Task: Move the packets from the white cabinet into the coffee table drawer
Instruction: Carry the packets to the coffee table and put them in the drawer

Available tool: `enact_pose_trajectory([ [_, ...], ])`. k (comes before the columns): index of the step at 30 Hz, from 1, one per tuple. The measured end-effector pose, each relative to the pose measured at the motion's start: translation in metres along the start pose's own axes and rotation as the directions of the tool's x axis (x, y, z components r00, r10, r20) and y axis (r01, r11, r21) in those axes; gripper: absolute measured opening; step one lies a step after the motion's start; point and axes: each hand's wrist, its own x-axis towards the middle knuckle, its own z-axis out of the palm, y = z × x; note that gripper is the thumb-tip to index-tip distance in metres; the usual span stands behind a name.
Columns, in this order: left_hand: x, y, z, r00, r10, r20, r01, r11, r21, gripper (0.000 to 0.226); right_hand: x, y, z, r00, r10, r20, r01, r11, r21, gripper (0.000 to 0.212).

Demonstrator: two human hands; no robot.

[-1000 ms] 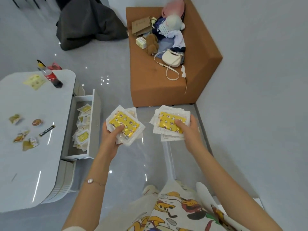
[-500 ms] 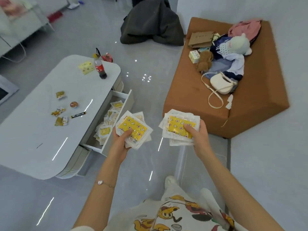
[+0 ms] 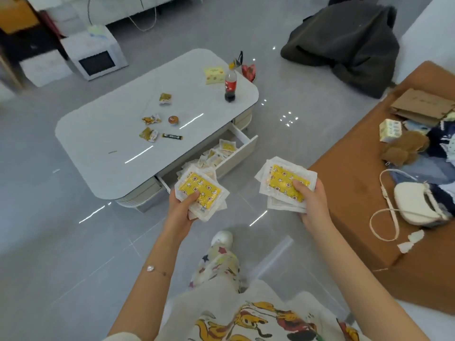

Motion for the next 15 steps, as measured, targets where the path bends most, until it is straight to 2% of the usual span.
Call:
enact_pose_trajectory([
  [5, 0.064, 0.017, -0.013, 0.996, 0.027, -0.09, -0.031, 0.999, -0.042, 0.059, 0.081, -0.019, 0.055, 0.992, 0.048, 0.114, -0.038, 0.996, -0.086, 0.029],
  [10, 0.14, 0.05, -0.029, 0.984, 0.021, -0.179, -0.038, 0.995, -0.091, 0.042, 0.16, -0.04, 0.106, 0.971, 0.117, 0.208, -0.085, 0.984, -0.159, 0.032],
  [15, 0.193, 0.073, -0.034, 0.967, -0.046, -0.252, 0.017, 0.993, -0.116, 0.04, 0.22, -0.062, 0.142, 0.956, 0.179, 0.231, -0.112, 0.954, -0.278, 0.071],
])
